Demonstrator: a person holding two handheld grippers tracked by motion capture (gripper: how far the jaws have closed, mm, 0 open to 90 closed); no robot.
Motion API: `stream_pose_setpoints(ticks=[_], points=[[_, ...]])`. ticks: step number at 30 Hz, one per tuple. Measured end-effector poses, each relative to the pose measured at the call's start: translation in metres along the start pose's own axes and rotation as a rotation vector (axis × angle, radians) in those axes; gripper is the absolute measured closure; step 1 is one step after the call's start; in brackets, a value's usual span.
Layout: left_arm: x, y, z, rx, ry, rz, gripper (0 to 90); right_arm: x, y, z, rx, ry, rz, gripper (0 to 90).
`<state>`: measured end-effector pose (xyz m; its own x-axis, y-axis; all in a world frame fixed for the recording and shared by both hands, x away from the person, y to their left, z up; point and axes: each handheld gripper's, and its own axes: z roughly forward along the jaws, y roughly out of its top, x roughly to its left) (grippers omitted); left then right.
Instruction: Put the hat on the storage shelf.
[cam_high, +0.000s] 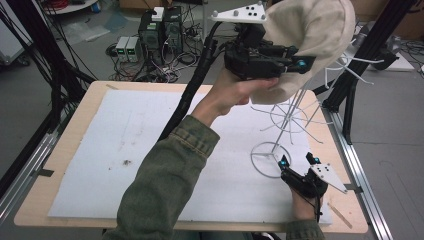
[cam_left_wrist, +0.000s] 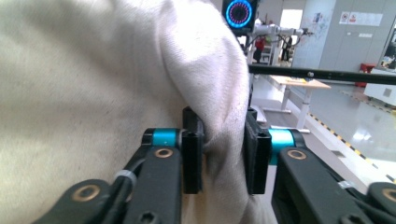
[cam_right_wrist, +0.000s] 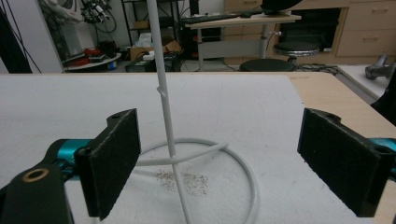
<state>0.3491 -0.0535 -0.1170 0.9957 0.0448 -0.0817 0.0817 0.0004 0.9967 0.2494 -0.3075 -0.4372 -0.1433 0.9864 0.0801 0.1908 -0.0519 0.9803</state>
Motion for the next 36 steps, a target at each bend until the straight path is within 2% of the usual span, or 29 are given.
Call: stream_pose_setpoints(ticks=[3, 8, 12, 15, 17, 20, 23, 30, 36], points=[[-0.001, 0.000, 0.001, 0.008, 0.009, -0.003, 65.5, 0.000, 0.000, 0.000, 0.000, 0.001, -0.001, 12.4], [-0.003, 0.000, 0.001, 0.034, 0.024, 0.025, 61.0, 0.000, 0.000, 0.000, 0.000, 0.001, -0.001, 12.4], [-0.003, 0.000, 0.001, 0.037, 0.012, 0.030, 59.4, 0.000, 0.000, 0.000, 0.000, 0.000, 0.001, 12.4], [-0.003, 0.000, 0.000, 0.036, -0.003, 0.030, 55.0, 0.000, 0.000, 0.000, -0.001, 0.000, 0.001, 12.4], [-0.003, 0.000, 0.000, 0.036, 0.000, 0.036, 52.9, 0.000, 0.000, 0.000, -0.002, 0.000, 0.003, 12.4], [-0.002, 0.000, -0.002, 0.022, 0.008, 0.030, 47.7, 0.000, 0.000, 0.000, -0.002, 0.001, 0.007, 12.4], [-0.001, 0.000, -0.006, 0.008, 0.035, 0.027, 40.3, 0.000, 0.000, -0.001, -0.003, 0.000, 0.007, 12.4], [0.002, -0.002, -0.021, -0.042, 0.090, 0.023, 33.3, 0.000, 0.000, -0.001, -0.003, -0.003, 0.006, 12.4], [0.000, 0.001, -0.033, -0.063, 0.107, 0.031, 31.7, 0.000, 0.000, -0.001, -0.005, -0.004, 0.001, 12.4]])
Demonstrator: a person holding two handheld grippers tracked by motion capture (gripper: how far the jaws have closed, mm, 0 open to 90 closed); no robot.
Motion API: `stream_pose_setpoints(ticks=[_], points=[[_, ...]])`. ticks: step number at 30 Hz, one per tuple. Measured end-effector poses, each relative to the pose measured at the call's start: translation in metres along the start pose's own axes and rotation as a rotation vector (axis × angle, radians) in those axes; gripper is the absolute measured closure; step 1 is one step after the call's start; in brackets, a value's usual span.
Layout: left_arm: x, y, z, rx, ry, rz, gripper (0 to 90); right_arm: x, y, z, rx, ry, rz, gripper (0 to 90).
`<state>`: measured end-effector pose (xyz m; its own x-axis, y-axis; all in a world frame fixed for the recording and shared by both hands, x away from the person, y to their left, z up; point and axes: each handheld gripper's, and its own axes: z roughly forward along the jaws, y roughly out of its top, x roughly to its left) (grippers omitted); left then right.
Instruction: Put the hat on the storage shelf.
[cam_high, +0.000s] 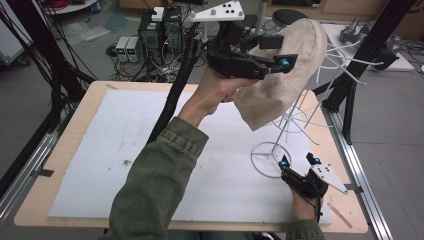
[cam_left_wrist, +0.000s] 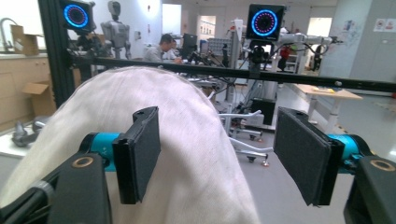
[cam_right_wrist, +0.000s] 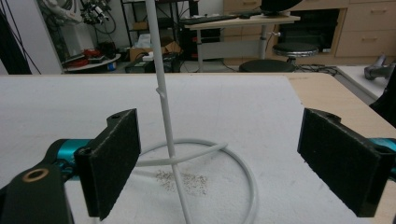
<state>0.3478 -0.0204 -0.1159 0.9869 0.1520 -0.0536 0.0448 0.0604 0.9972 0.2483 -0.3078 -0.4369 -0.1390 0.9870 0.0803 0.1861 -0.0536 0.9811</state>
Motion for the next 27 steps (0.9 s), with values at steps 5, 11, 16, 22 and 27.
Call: stream_pose_setpoints(ticks=[5, 11, 16, 22, 27], points=[[0.000, 0.000, -0.010, -0.022, 0.007, 0.007, 31.9, 0.000, 0.000, -0.001, 0.002, 0.000, 0.005, 12.4], [0.006, -0.007, -0.026, -0.043, 0.046, -0.006, 29.5, 0.000, 0.000, 0.000, -0.002, -0.001, 0.002, 12.4], [0.011, -0.013, -0.042, -0.048, 0.092, -0.010, 28.6, 0.000, 0.000, 0.000, 0.000, 0.001, 0.003, 12.4], [0.013, -0.020, -0.067, -0.072, 0.173, -0.006, 28.3, 0.001, 0.000, 0.000, 0.000, 0.000, -0.005, 12.4], [0.015, -0.027, -0.090, -0.082, 0.245, 0.009, 29.7, 0.002, 0.000, 0.001, 0.002, -0.001, -0.001, 12.4]])
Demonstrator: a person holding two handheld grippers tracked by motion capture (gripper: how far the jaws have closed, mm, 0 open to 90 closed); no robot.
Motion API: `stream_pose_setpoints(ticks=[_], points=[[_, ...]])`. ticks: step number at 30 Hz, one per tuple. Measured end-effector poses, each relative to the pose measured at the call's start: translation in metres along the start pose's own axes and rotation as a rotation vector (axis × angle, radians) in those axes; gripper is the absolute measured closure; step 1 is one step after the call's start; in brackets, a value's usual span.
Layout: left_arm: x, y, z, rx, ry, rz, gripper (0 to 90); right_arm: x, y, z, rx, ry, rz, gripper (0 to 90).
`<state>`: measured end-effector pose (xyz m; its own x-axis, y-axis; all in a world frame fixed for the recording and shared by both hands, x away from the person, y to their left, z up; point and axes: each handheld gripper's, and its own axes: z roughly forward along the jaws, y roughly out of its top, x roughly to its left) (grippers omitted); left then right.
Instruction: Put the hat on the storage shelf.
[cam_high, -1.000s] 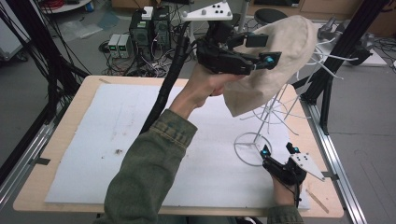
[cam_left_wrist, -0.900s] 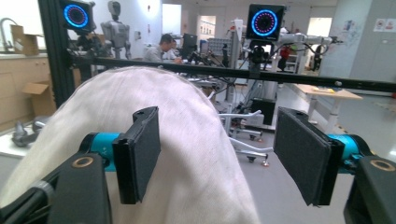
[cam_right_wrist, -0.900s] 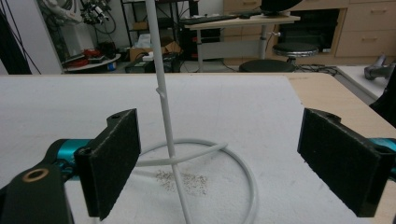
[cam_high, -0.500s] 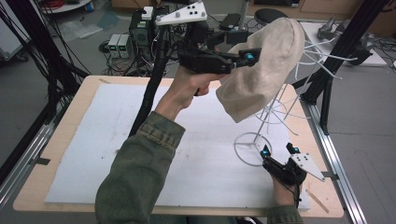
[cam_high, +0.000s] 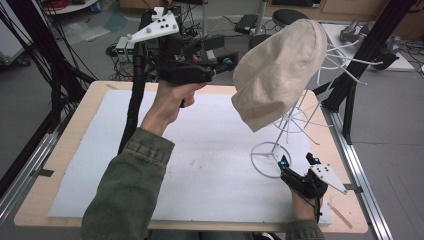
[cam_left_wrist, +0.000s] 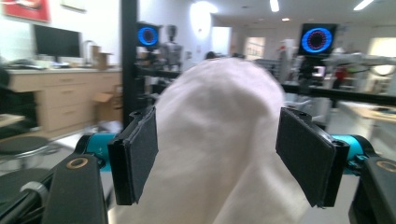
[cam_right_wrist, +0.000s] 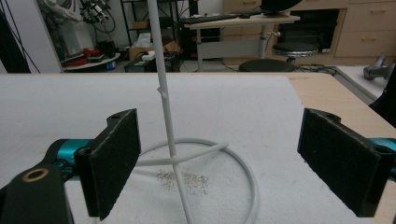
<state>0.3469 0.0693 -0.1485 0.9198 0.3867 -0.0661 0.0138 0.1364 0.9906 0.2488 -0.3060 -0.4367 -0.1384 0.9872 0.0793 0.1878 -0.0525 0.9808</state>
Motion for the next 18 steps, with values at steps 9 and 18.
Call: stream_pose_setpoints(ticks=[9, 18], points=[[0.005, -0.011, -0.040, -0.012, 0.126, 0.030, 28.8, 0.002, 0.000, 0.000, 0.003, 0.002, -0.006, 12.3], [0.009, -0.035, -0.081, -0.064, 0.221, 0.038, 29.4, 0.002, 0.000, 0.000, 0.006, 0.001, -0.007, 12.4]])
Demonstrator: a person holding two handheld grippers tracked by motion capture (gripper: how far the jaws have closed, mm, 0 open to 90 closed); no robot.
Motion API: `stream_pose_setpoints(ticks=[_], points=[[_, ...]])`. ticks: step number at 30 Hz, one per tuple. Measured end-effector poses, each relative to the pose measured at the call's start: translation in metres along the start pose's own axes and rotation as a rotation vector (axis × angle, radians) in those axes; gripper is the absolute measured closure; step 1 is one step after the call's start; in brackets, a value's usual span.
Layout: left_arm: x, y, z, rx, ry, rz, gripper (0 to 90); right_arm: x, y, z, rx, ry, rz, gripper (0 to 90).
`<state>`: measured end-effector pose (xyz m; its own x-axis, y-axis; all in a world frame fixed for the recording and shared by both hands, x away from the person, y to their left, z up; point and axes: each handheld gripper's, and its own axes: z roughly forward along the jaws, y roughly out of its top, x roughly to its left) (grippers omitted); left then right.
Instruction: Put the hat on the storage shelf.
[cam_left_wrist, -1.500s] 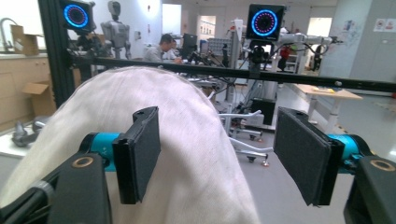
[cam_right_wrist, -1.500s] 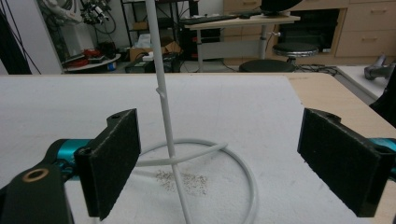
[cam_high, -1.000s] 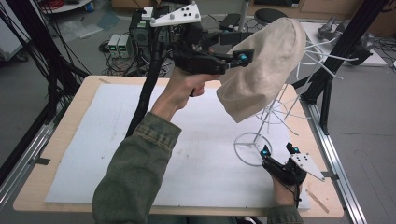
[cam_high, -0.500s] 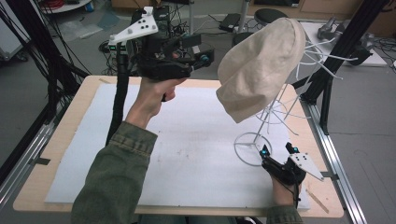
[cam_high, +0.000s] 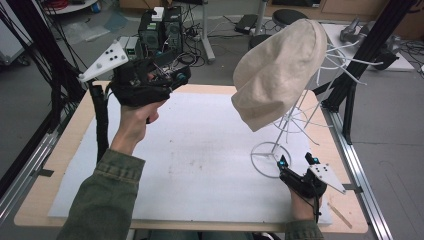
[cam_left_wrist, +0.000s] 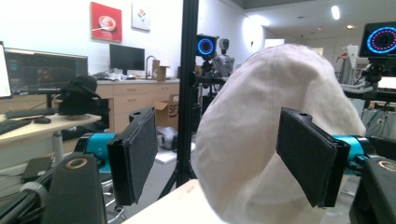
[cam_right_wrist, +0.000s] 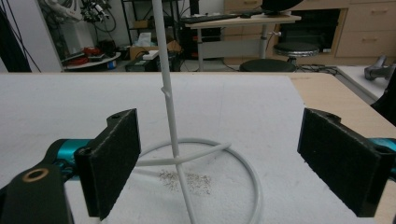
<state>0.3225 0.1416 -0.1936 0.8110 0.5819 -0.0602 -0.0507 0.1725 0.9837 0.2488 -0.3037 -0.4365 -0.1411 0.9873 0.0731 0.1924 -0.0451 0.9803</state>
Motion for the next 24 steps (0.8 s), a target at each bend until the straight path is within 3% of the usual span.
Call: stream_pose_setpoints(ticks=[12, 24], points=[[0.017, -0.027, -0.052, 0.000, 0.144, 0.008, 29.3, 0.001, 0.000, 0.001, 0.002, 0.006, -0.002, 12.4], [0.024, -0.062, -0.086, 0.027, 0.248, 0.022, 29.2, 0.001, 0.000, 0.001, 0.003, 0.008, 0.008, 12.3]])
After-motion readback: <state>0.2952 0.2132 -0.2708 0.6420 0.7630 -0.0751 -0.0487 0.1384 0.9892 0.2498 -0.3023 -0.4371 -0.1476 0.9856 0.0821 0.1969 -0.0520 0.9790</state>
